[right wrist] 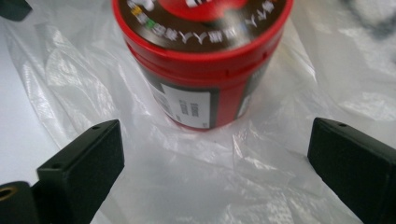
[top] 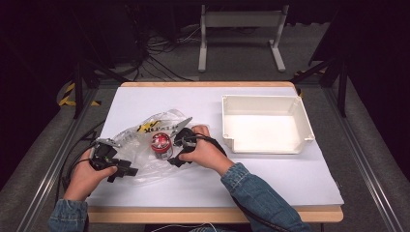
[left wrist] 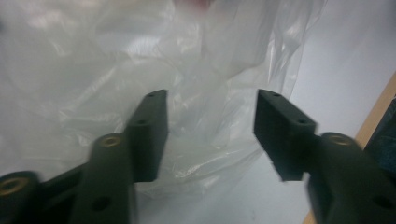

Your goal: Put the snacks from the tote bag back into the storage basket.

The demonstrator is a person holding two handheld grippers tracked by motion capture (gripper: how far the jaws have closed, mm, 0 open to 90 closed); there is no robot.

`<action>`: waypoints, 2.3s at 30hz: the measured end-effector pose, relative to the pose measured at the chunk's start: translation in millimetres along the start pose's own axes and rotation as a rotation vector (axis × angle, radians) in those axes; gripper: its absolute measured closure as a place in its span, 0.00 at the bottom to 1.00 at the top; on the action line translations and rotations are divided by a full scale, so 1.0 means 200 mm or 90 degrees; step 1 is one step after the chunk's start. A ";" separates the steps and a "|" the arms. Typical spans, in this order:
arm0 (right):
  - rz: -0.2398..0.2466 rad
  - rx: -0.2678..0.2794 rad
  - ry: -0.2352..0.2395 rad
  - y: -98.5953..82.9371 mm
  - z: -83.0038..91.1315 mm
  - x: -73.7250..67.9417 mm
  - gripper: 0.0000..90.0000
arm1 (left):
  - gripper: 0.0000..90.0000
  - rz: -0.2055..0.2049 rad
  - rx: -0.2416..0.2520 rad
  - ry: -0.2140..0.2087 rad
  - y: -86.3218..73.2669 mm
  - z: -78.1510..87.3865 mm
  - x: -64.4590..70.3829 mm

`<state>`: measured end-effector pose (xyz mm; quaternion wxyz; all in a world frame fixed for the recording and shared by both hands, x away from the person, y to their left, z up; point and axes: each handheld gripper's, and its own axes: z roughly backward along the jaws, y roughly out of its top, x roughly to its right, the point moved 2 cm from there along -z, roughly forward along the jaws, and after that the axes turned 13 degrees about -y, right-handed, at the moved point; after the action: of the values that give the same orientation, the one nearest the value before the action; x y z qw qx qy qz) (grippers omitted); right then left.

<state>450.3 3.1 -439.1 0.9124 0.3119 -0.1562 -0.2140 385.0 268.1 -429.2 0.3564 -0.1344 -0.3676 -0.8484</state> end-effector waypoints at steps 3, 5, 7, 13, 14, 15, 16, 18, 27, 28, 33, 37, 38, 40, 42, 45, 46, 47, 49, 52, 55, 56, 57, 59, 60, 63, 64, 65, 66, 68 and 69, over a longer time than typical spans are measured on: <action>0.006 0.017 0.006 0.02 0.01 -0.01 0.05 | 0.31 -0.049 0.041 -0.001 0.01 0.04 0.03; 0.007 0.029 0.011 0.02 0.02 -0.01 0.05 | 0.27 -0.059 0.057 -0.002 0.02 0.05 0.03; 0.008 0.042 0.016 0.03 0.02 -0.01 0.05 | 0.24 -0.080 0.082 -0.006 0.02 0.08 0.04; -0.008 0.091 0.027 0.05 0.02 -0.01 0.05 | 0.20 -0.100 0.132 -0.006 0.02 0.12 0.05; -0.015 0.101 0.031 0.06 0.01 -0.01 0.05 | 0.19 -0.102 0.141 -0.004 0.02 0.13 0.05; -0.019 0.110 0.034 0.06 0.01 -0.01 0.05 | 0.19 -0.100 0.153 -0.002 0.02 0.13 0.06; -0.024 0.119 0.033 0.06 0.00 -0.01 0.05 | 0.18 -0.101 0.160 0.003 0.02 0.14 0.06; -0.030 0.131 0.033 0.06 -0.02 -0.01 0.05 | 0.18 -0.098 0.167 0.010 0.02 0.15 0.06; -0.044 0.164 0.036 0.07 -0.09 -0.02 0.05 | 0.16 -0.106 0.199 0.016 0.01 0.17 0.06; -0.047 0.167 0.040 0.07 -0.10 -0.02 0.05 | 0.16 -0.109 0.201 0.018 0.00 0.18 0.06; -0.039 0.181 0.039 0.07 -0.13 -0.04 0.08 | 0.17 -0.096 0.214 0.031 -0.01 0.19 0.05; -0.037 0.185 0.034 0.08 -0.14 -0.04 0.11 | 0.17 -0.097 0.222 0.036 -0.01 0.20 0.04; -0.036 0.184 0.030 0.08 -0.14 -0.04 0.14 | 0.17 -0.095 0.224 0.035 -0.01 0.21 0.04; -0.041 0.180 0.028 0.08 -0.14 -0.04 0.16 | 0.17 -0.091 0.219 0.042 -0.01 0.21 0.03; -0.041 0.180 0.025 0.08 -0.14 -0.04 0.20 | 0.17 -0.081 0.213 0.051 -0.02 0.20 0.02; -0.033 0.181 0.020 0.08 -0.13 -0.04 0.25 | 0.17 -0.072 0.214 0.053 -0.02 0.19 0.01; -0.027 0.183 0.014 0.08 -0.12 -0.04 0.27 | 0.17 -0.069 0.218 0.055 -0.02 0.20 0.00; -0.027 0.183 0.014 0.08 -0.12 -0.04 0.27 | 0.17 -0.069 0.218 0.055 -0.02 0.20 0.00; -0.016 0.183 0.010 0.08 -0.11 -0.04 0.27 | 0.16 -0.068 0.224 0.053 -0.02 0.20 0.01; -0.011 0.180 0.008 0.09 -0.10 -0.05 0.27 | 0.16 -0.071 0.228 0.055 -0.02 0.21 0.01; 0.002 0.182 0.009 0.10 -0.08 -0.06 0.28 | 0.16 -0.071 0.235 0.053 -0.03 0.21 0.01; 0.005 0.183 0.008 0.10 -0.07 -0.07 0.28 | 0.16 -0.071 0.235 0.053 -0.03 0.21 0.01; 0.007 0.184 0.007 0.11 -0.05 -0.07 0.28 | 0.16 -0.074 0.237 0.056 -0.03 0.22 0.01; 0.008 0.187 0.006 0.12 -0.03 -0.07 0.28 | 0.16 -0.073 0.239 0.056 -0.03 0.22 0.00; 0.009 0.189 0.005 0.13 -0.02 -0.07 0.28 | 0.16 -0.073 0.240 0.056 -0.03 0.22 0.01; 0.012 0.191 0.006 0.14 0.00 -0.07 0.28 | 0.16 -0.071 0.244 0.055 -0.03 0.22 0.01; 0.012 0.191 0.006 0.15 0.02 -0.07 0.28 | 0.16 -0.071 0.247 0.054 -0.03 0.22 0.01; 0.013 0.193 0.006 0.15 0.03 -0.07 0.28 | 0.16 -0.072 0.248 0.055 -0.03 0.23 0.01; 0.013 0.196 0.006 0.16 0.06 -0.07 0.28 | 0.16 -0.069 0.250 0.058 -0.03 0.23 0.01; 0.015 0.197 0.007 0.17 0.07 -0.07 0.28 | 0.16 -0.071 0.250 0.061 -0.03 0.23 0.01; 0.015 0.199 0.008 0.17 0.08 -0.07 0.28 | 0.16 -0.077 0.249 0.067 -0.03 0.24 0.00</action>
<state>442.2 26.1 -406.3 0.8561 0.4496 -0.1858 -0.1743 379.3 304.2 -398.9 0.3430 0.0043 -0.5134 -0.7866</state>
